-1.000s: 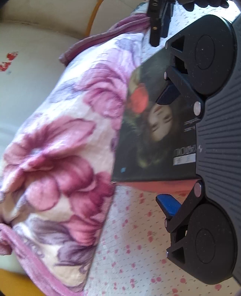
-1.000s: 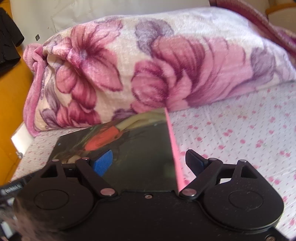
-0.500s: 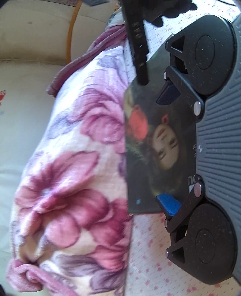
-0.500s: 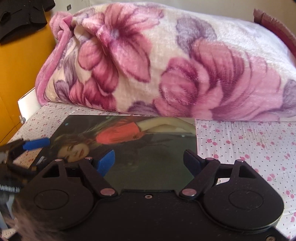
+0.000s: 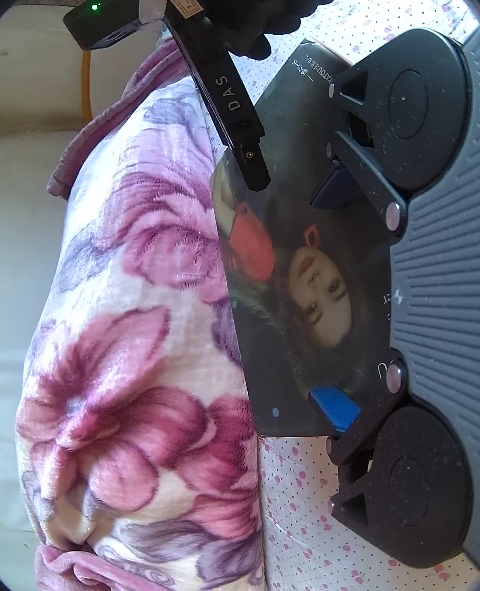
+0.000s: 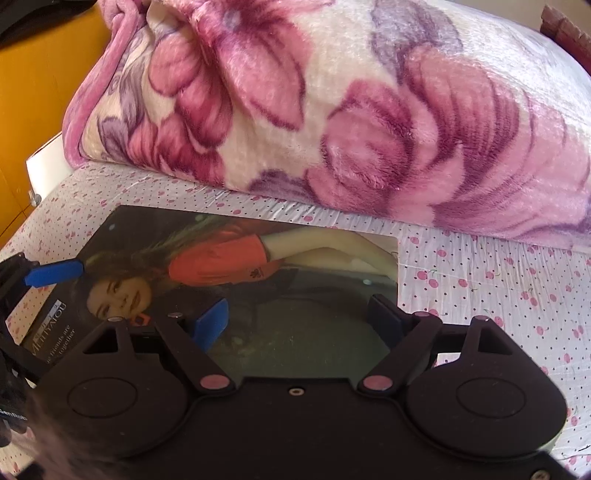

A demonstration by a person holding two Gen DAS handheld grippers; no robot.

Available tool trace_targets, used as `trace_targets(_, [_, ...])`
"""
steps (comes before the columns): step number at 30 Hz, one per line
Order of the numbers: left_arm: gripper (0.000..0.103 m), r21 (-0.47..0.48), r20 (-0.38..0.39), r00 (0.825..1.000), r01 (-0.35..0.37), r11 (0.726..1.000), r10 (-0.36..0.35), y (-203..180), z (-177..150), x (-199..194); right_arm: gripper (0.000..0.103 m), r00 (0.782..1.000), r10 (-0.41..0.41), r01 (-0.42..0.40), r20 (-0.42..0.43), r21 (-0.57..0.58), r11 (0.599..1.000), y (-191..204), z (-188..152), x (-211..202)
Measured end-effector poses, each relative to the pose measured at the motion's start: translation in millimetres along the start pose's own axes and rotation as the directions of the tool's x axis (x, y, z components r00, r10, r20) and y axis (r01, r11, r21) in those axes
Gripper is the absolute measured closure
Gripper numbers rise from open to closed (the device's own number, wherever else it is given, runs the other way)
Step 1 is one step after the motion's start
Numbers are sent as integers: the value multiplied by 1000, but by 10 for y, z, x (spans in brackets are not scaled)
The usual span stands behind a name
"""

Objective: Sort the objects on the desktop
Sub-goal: 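Lower the lid onto the pink box and open both tools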

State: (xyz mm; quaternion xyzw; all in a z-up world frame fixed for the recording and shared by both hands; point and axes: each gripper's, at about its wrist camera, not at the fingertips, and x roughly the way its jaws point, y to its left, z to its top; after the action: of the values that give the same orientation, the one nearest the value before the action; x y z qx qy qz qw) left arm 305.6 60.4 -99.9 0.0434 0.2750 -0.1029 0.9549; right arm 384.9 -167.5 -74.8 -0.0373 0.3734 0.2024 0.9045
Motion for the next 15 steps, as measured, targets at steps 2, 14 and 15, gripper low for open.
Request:
trace_targets(2, [0, -7, -13, 1000, -2, 1000, 2, 4, 7, -21, 18, 1000, 1, -1, 0, 19, 1000, -8, -6, -50])
trace_targets(14, [0, -35, -75, 996, -45, 998, 42, -327, -250, -666, 9, 993, -106, 101, 60, 79, 992, 298, -381, -1170])
trace_targets(15, [0, -44, -77, 996, -44, 998, 40, -346, -279, -766, 9, 991, -114, 109, 68, 84, 990, 332, -433, -1294])
